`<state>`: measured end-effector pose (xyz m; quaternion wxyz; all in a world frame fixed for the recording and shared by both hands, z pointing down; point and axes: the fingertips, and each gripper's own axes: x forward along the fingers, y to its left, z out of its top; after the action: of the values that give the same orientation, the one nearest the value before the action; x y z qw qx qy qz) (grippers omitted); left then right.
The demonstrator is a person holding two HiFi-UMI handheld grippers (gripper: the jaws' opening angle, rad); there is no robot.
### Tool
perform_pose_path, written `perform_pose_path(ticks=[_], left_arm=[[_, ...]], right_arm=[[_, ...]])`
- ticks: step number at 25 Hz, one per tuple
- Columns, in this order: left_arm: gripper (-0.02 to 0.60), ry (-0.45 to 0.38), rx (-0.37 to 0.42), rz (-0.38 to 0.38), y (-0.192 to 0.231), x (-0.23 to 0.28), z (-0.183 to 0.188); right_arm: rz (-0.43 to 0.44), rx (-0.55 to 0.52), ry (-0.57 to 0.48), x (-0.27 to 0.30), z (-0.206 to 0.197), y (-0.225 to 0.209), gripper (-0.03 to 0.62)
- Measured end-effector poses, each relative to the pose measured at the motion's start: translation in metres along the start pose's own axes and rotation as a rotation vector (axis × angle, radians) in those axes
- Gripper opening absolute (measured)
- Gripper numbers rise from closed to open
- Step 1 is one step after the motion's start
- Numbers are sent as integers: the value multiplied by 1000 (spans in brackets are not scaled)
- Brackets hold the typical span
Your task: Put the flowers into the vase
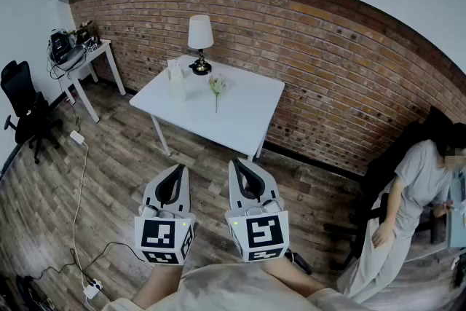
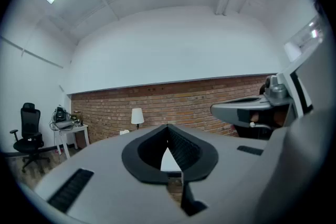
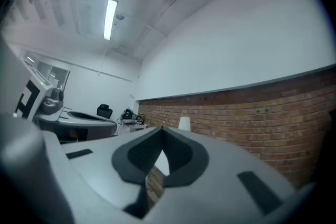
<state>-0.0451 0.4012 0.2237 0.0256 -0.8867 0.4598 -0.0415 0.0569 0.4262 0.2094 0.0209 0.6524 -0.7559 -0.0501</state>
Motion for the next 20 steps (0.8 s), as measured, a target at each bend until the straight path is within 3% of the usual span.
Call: perform_pose_path(ticks=[20], left_arm=[[3, 35, -12, 39, -16, 45, -13]], right_arm=[[65, 53, 31, 24, -28, -32, 6]])
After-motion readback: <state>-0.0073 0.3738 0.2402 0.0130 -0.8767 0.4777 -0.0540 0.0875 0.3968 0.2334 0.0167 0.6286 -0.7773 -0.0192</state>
